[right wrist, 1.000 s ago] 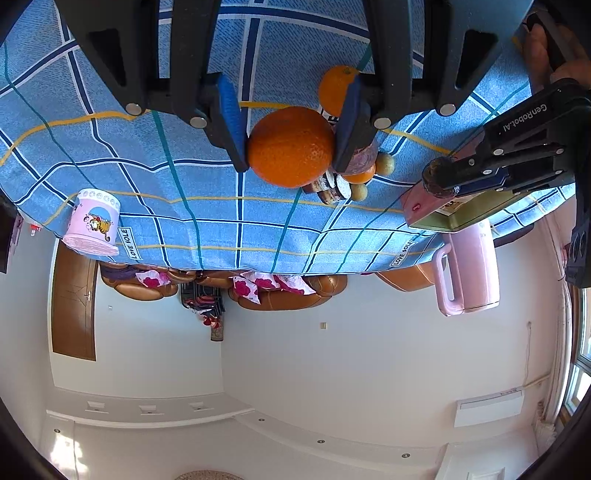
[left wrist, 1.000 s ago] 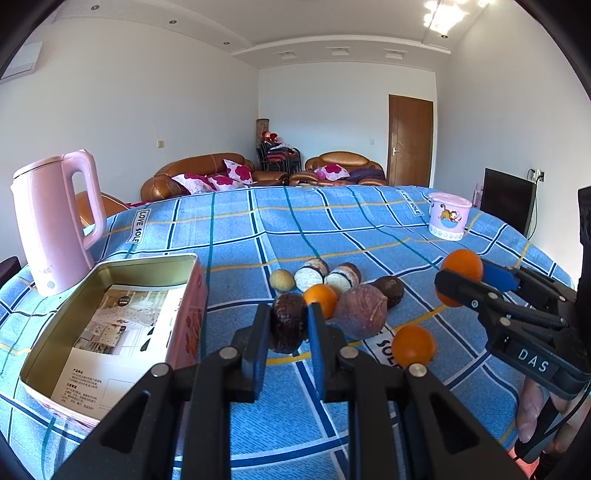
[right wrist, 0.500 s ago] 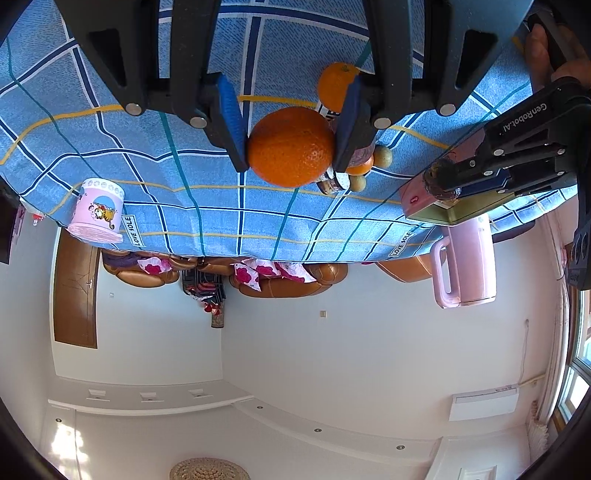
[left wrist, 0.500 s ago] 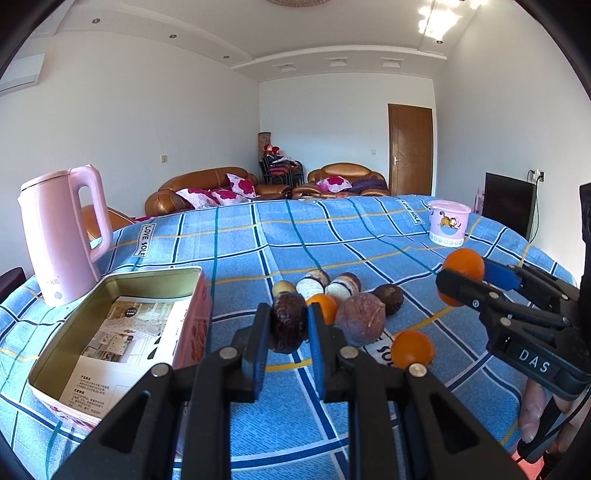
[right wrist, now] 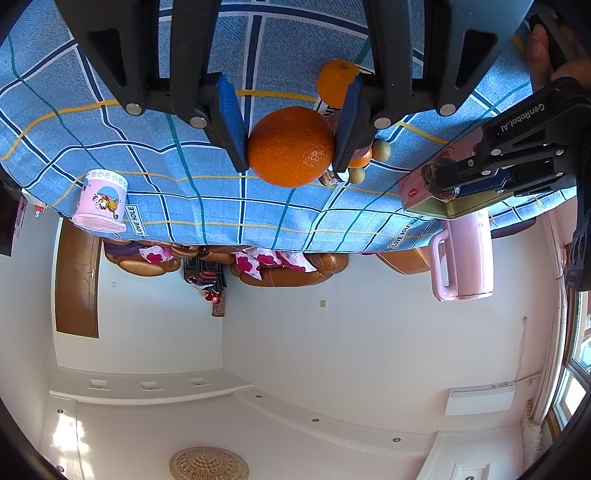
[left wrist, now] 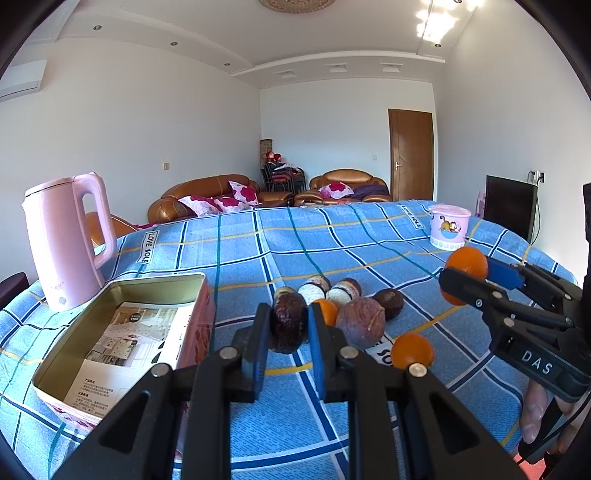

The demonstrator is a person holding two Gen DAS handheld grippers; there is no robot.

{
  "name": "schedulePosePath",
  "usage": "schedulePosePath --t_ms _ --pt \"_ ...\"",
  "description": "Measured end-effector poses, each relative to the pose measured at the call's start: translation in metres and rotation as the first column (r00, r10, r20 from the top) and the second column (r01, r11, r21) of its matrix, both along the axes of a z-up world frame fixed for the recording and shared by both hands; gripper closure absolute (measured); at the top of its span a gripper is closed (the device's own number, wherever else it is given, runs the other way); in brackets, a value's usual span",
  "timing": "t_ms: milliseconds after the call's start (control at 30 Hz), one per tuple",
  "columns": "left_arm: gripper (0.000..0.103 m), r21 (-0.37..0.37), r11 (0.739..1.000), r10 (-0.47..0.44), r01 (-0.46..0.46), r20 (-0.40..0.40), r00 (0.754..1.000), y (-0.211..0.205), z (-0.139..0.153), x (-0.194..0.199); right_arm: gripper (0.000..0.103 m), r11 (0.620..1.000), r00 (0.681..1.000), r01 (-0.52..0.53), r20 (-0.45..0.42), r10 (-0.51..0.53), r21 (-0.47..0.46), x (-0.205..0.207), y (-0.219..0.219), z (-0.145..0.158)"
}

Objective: Organize fruits
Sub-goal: 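Lift and carry the dark brown fruit and orange toward the tin box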

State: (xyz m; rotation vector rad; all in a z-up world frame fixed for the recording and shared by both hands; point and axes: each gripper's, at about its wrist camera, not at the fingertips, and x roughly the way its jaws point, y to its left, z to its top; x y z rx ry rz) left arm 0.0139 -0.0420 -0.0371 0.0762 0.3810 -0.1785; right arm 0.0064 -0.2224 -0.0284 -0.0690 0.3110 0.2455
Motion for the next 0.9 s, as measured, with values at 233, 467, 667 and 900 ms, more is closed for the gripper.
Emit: schedulePosePath --t_ms 233,467,667,900 --pt "0.082 0.003 1.0 0.004 -0.004 0.028 1.0 0.0 0.001 -0.004 0.055 1.0 1.0 0.001 0.025 -0.001 -0.001 -0.004 0.0 0.0" --pt "0.082 0.007 1.0 0.005 -0.006 0.047 0.999 -0.001 0.001 -0.007 0.055 1.0 0.999 0.001 0.047 -0.001 -0.002 -0.008 0.002 0.001" --pt "0.082 0.01 1.0 0.004 -0.004 0.064 0.998 -0.001 0.002 -0.009 0.055 1.0 0.998 -0.002 0.066 0.002 -0.005 -0.011 0.002 0.001" --pt "0.082 0.004 1.0 0.007 -0.008 0.101 0.995 -0.001 0.004 -0.015 0.055 1.0 0.996 -0.01 0.083 0.011 -0.007 -0.014 0.001 0.001"
